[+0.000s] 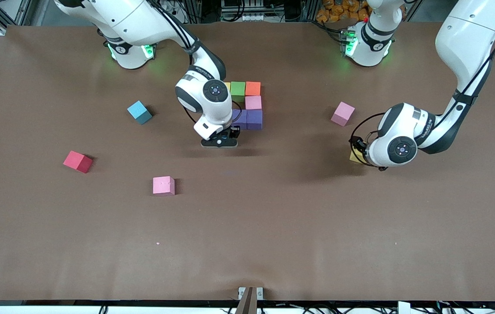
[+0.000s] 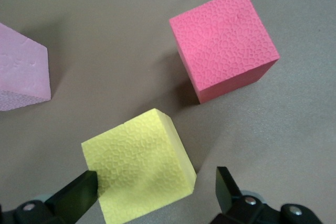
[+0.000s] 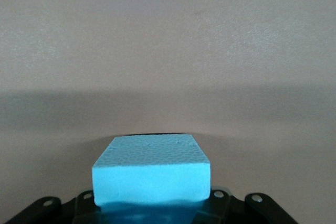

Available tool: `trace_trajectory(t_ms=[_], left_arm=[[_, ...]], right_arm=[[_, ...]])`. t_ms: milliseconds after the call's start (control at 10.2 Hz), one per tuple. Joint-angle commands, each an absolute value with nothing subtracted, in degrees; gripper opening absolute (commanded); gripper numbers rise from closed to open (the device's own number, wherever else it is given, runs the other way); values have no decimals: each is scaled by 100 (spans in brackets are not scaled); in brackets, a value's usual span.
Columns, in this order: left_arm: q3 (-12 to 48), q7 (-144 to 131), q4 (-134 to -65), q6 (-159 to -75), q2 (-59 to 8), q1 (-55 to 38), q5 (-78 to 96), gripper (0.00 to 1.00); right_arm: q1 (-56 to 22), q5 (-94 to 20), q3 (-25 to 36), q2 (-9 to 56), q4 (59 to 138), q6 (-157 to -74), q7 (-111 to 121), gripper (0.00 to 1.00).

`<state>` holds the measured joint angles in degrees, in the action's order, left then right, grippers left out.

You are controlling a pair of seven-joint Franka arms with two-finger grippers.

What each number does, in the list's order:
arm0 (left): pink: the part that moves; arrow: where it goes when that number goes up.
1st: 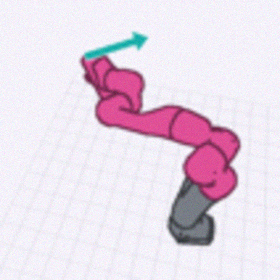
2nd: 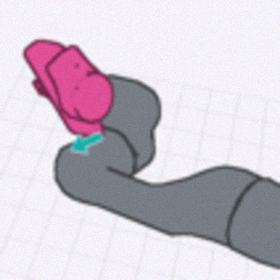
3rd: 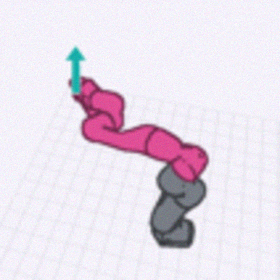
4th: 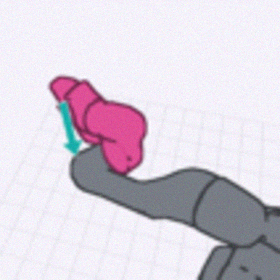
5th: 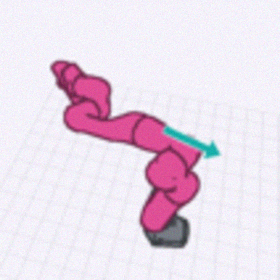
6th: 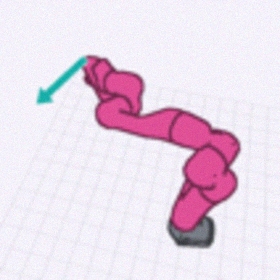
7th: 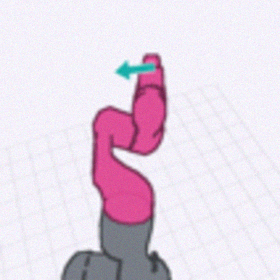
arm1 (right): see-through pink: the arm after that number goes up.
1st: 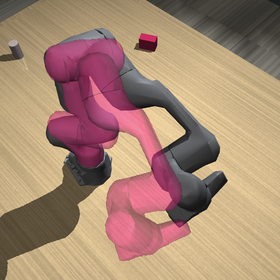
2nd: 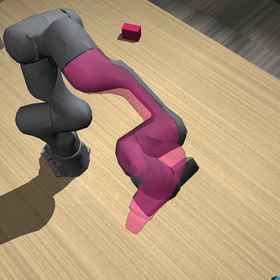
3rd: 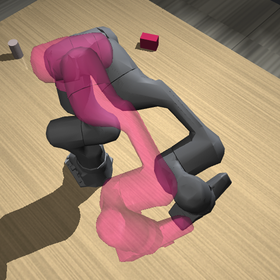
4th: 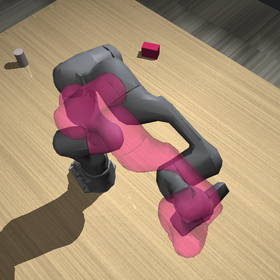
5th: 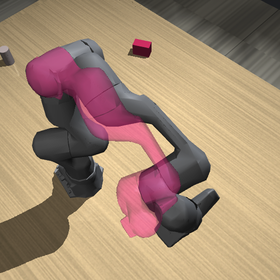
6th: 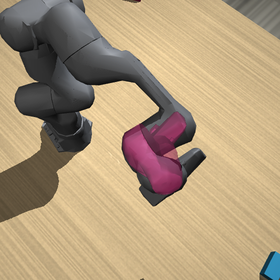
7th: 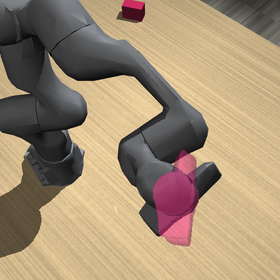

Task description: Form number 2 with 11 blocks

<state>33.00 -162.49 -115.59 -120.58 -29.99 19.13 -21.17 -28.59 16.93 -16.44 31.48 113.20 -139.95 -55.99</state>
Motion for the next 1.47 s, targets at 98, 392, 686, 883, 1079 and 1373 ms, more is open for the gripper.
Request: trace_trajectory(t_ms=[98,392,686,883,1079,1373], left_arm=[[3419,-18089,-11637,-11988,-2918,1854,-2435,100],[3559,-17406,-11278,-11691,-2804,1863,-2435,100],[3612,-15581,-10865,-11567,-2795,1872,-2443,100],[3595,-14131,-10714,-11531,-2821,1933,-2583,100],[3577,-12961,-10627,-11531,-2900,1977,-2882,100],[3568,-11361,-10617,-11531,-2927,2223,-2892,100]], right_arm=[[-2883,1837,-1652,2821,11654,-14079,-5801,49],[-2918,1837,-1652,2839,11777,-14203,-5827,49],[-2927,1837,-1661,2821,11918,-14344,-5862,49],[-2927,1837,-1687,2839,11909,-14352,-5950,49],[-2936,1837,-1696,2830,11909,-14361,-5959,49],[-2936,1828,-1749,2812,11918,-14353,-5959,49]])
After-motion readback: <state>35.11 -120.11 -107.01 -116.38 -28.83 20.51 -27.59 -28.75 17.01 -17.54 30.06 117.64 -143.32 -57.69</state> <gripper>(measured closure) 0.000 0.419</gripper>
